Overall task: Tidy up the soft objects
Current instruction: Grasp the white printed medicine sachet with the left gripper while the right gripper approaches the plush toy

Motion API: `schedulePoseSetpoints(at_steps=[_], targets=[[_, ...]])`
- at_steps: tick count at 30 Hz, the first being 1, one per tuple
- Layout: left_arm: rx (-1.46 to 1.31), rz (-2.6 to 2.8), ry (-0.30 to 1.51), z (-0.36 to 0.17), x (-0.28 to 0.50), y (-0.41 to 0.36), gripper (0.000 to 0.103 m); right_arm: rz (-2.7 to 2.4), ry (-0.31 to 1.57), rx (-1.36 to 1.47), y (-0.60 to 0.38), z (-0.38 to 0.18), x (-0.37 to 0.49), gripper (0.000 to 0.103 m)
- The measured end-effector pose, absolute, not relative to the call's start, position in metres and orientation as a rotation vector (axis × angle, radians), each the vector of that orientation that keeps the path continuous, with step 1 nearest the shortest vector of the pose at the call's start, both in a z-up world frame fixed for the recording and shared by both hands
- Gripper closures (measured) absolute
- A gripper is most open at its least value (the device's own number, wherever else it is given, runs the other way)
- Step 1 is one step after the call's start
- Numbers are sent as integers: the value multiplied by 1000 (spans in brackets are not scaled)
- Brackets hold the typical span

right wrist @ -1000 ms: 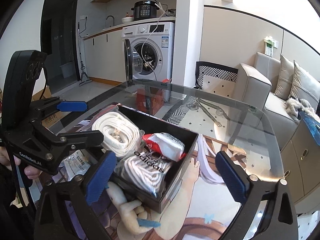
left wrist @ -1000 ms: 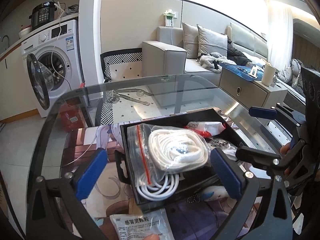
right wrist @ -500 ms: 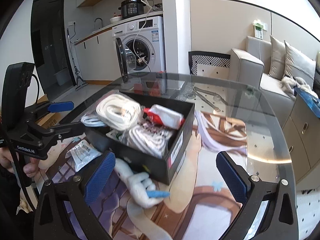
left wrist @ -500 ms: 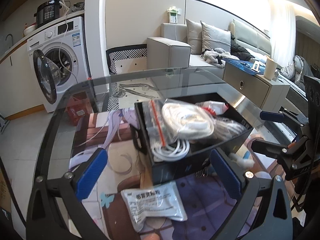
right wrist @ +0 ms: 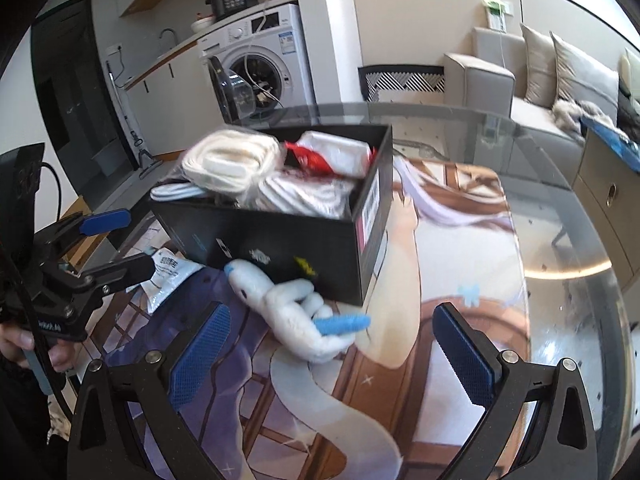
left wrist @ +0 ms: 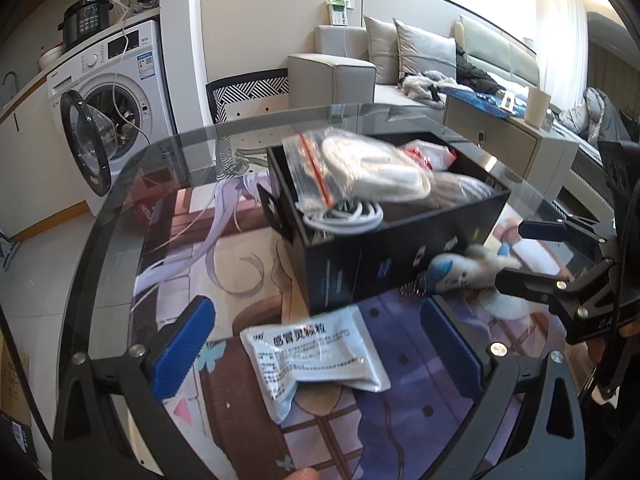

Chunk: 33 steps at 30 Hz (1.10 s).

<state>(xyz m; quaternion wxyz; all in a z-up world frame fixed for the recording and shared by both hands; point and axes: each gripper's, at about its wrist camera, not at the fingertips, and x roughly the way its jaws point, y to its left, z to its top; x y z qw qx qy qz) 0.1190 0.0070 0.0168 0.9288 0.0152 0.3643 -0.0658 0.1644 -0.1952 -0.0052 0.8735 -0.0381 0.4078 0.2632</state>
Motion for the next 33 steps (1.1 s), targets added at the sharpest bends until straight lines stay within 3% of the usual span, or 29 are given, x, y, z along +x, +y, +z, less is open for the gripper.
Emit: schedulePoseSetpoints(at_steps=[33], targets=[[3, -94, 931, -26, 134, 16, 0, 535, 894, -155, -177, -19, 165, 1]])
